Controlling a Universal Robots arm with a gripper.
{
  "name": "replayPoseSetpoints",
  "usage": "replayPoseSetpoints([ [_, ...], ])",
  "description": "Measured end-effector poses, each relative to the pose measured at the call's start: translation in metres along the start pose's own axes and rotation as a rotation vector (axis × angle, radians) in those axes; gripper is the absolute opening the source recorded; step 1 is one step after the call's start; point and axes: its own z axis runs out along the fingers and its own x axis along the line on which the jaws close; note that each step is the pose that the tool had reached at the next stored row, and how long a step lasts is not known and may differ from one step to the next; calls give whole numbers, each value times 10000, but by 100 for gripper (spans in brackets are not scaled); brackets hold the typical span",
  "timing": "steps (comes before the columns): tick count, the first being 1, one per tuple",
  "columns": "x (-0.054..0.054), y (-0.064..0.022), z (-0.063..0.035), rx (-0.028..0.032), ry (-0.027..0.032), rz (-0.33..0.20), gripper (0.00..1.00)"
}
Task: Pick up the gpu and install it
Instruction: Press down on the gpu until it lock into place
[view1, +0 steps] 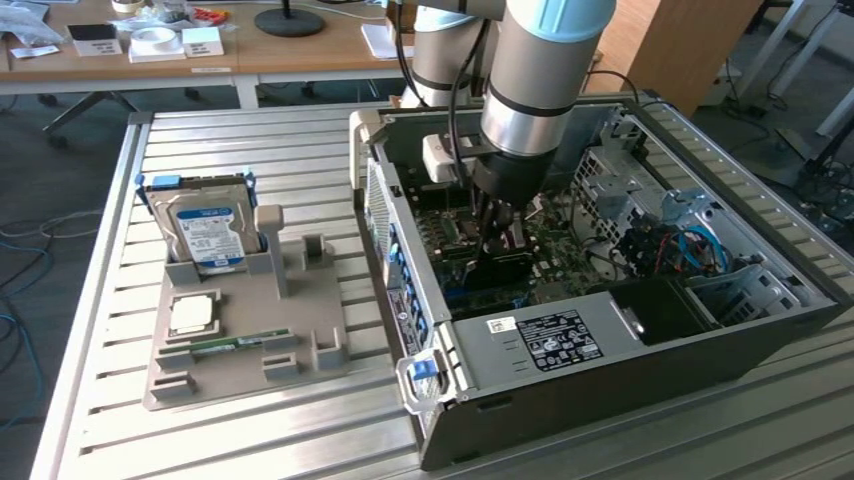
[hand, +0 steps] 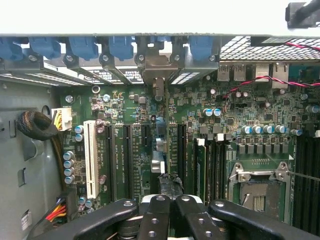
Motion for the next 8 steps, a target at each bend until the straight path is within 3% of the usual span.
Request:
replayPoseSetpoints([
  [3, -2, -1, -17, 4, -10, 1, 11],
  [8, -5, -3, -129, 0, 0, 0, 11],
])
